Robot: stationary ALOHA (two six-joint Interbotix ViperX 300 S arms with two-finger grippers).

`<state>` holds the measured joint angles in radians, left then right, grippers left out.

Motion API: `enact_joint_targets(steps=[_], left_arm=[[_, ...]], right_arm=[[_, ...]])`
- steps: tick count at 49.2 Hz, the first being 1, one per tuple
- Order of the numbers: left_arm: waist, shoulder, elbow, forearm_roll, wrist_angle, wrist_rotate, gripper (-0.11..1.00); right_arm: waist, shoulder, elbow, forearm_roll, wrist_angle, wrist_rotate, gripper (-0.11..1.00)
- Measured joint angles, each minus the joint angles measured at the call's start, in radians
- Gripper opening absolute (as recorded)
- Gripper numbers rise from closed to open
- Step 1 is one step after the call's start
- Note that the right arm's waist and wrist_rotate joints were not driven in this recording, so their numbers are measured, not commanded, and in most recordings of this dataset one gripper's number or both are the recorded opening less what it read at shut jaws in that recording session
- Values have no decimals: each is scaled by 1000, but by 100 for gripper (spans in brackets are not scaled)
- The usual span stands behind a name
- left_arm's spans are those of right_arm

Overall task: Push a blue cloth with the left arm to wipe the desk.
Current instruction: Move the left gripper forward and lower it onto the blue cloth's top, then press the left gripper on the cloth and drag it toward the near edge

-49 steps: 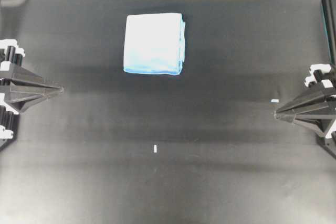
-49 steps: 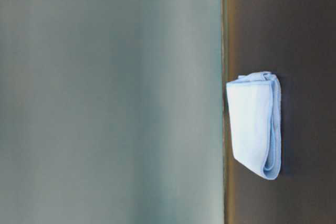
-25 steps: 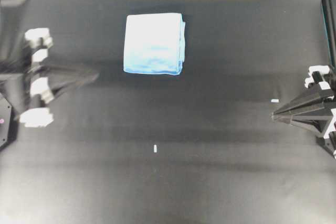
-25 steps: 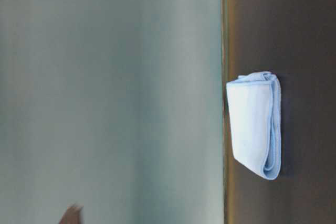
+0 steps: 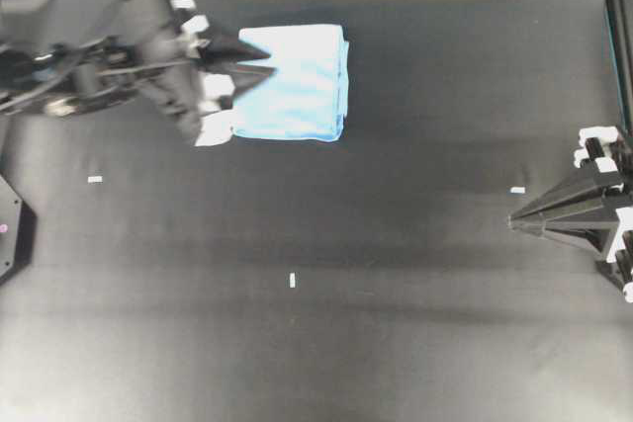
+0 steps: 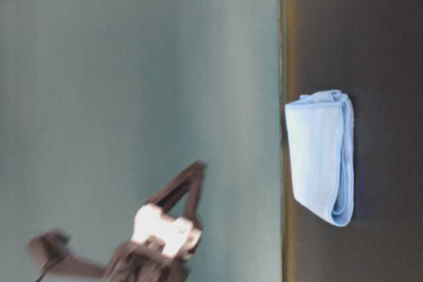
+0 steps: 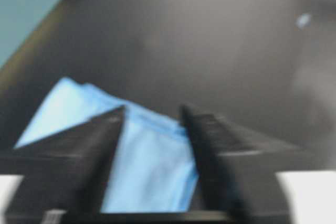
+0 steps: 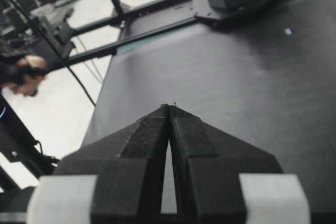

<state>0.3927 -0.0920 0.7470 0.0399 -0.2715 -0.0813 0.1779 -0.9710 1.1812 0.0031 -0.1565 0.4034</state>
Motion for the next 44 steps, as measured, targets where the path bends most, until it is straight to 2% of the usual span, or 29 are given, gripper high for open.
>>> enact_joint_targets(steps=[4, 8, 15, 27, 44], left_arm=[[21, 66, -43, 0, 49, 0, 81], [48, 133, -86, -2, 91, 0, 90], [92, 230, -155, 0, 121, -2, 87], [107, 342, -245, 0, 179, 2, 87], [109, 410, -256, 0, 204, 0, 87]], right_arm=[[0, 0, 0, 0, 2, 0, 0], [0, 0, 2, 0, 2, 2, 0], [0, -3, 0, -2, -2, 2, 0], [0, -14, 2, -2, 9, 0, 0], [0, -26, 0, -2, 15, 0, 0]])
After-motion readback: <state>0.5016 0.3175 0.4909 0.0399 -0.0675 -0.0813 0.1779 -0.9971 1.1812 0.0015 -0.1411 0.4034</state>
